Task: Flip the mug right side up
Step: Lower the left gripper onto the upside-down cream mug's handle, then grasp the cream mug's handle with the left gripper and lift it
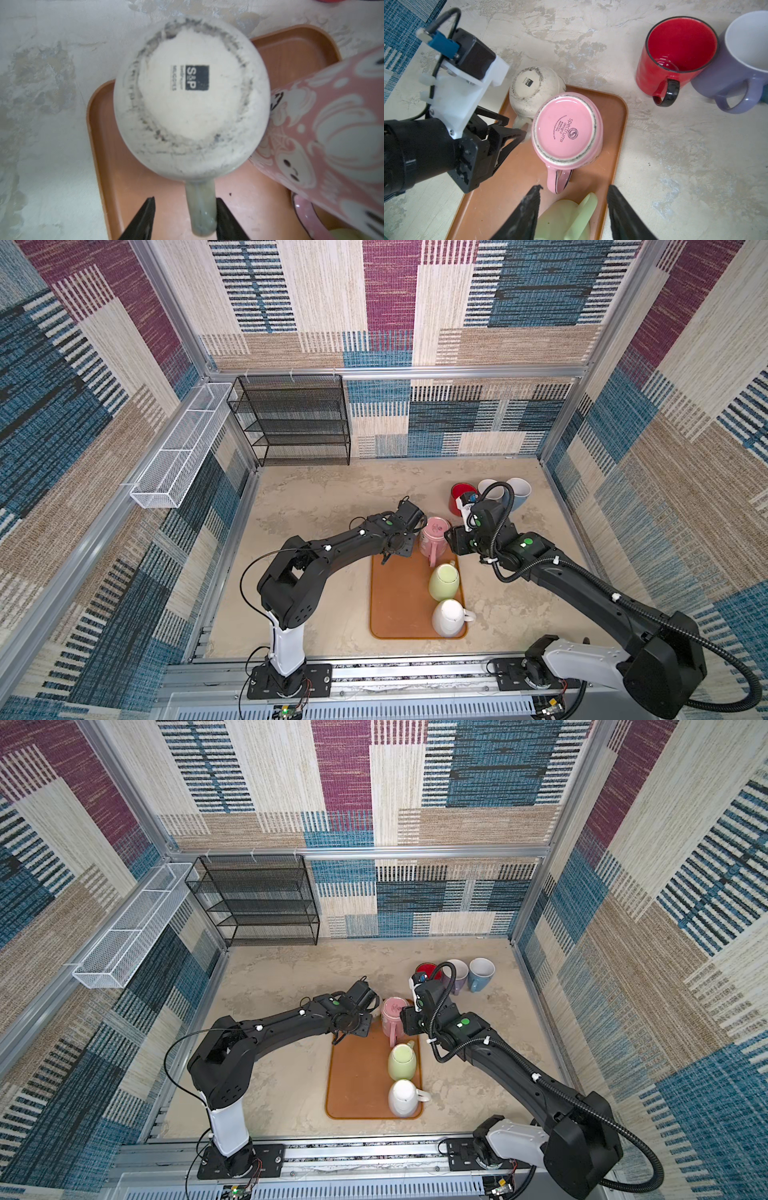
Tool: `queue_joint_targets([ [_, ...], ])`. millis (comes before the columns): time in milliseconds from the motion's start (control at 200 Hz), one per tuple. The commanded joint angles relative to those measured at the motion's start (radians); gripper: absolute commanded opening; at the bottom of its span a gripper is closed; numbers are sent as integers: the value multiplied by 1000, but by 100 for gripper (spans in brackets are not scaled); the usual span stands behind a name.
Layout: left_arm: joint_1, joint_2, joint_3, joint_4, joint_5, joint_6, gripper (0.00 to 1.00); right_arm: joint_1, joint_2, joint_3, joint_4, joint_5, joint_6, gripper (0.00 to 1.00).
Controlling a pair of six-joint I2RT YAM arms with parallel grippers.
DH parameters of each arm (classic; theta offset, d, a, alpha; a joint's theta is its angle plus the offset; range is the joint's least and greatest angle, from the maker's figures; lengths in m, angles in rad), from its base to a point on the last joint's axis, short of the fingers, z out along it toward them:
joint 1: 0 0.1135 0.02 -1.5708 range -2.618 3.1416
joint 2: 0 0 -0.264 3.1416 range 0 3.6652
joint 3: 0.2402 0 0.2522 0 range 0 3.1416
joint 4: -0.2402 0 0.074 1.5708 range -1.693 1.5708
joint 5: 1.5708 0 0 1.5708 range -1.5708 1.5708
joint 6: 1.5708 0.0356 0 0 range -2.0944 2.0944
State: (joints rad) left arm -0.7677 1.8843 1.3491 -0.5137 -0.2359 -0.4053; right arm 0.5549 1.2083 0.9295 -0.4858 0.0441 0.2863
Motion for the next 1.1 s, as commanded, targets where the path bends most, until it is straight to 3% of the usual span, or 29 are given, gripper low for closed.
queue_joint_targets([
  [0,0,-10,-4,-23,-28,36,41,0,8,9,35,-7,-1,55],
  [361,4,27,39,-36,9,57,37,0,21,29,29,-15,-9,54],
  [816,10,57,71,-41,18,66,25,0,35,32,32,-20,-15,54],
  [1097,13,67,74,-41,36,74,6,0,30,20,41,-23,-12,54],
])
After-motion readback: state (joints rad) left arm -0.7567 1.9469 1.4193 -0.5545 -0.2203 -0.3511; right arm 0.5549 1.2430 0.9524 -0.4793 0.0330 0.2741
